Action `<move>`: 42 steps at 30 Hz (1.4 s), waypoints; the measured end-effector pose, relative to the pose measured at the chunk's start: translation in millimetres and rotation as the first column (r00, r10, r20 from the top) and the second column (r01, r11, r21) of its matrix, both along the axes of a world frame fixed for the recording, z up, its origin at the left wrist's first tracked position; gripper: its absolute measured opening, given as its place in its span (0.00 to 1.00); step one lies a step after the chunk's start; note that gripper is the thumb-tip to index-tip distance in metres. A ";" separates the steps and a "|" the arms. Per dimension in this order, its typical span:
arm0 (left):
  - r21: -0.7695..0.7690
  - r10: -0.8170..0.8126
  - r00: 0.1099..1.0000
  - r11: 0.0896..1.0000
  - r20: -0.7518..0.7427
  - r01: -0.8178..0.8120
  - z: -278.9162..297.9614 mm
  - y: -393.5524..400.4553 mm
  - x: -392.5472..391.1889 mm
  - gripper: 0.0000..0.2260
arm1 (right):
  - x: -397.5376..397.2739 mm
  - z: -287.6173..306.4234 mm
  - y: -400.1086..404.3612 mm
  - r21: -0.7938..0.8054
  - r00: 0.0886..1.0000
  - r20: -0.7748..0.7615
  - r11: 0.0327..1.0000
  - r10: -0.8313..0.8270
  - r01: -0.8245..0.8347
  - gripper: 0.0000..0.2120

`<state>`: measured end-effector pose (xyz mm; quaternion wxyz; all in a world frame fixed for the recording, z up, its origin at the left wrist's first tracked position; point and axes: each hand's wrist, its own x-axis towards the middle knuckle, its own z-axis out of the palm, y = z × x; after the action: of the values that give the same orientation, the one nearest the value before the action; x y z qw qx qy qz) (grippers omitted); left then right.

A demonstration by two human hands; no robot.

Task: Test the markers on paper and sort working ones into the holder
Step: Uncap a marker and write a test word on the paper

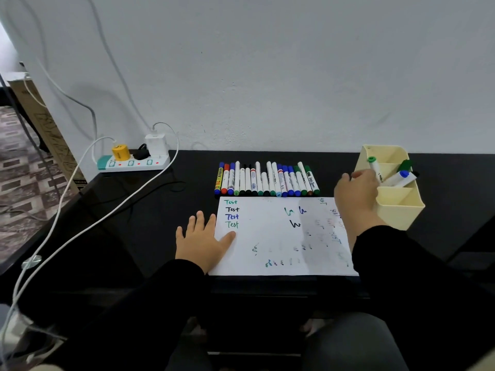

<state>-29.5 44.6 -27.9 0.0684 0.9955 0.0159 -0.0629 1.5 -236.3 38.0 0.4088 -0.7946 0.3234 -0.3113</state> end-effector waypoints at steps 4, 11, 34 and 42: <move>-0.005 0.022 1.000 1.000 -0.014 -0.022 -0.3 0.1 2.9 0.34 | 9.7 -6.7 1.7 -0.114 0.995 -0.078 0.991 0.062 -0.071 0.11; -0.021 0.020 1.000 1.000 0.006 -0.020 -3.8 0.3 6.0 0.34 | 42.1 -8.5 0.0 -0.078 0.867 -0.464 0.966 0.183 -0.246 0.20; -0.048 0.037 0.999 0.998 0.012 -0.037 -7.1 1.5 5.6 0.33 | 57.6 -1.1 8.4 0.254 0.854 -0.449 0.954 0.261 -0.157 0.11; -0.196 0.041 0.999 0.979 -0.032 -0.046 6.1 5.0 2.5 0.32 | 3.3 21.0 23.0 0.596 0.901 -0.220 0.783 0.374 -0.180 0.03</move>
<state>-27.0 49.7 -21.7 0.1677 0.9823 0.0324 -0.0768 4.8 -213.4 59.0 0.6064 -0.7182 0.3413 -0.0018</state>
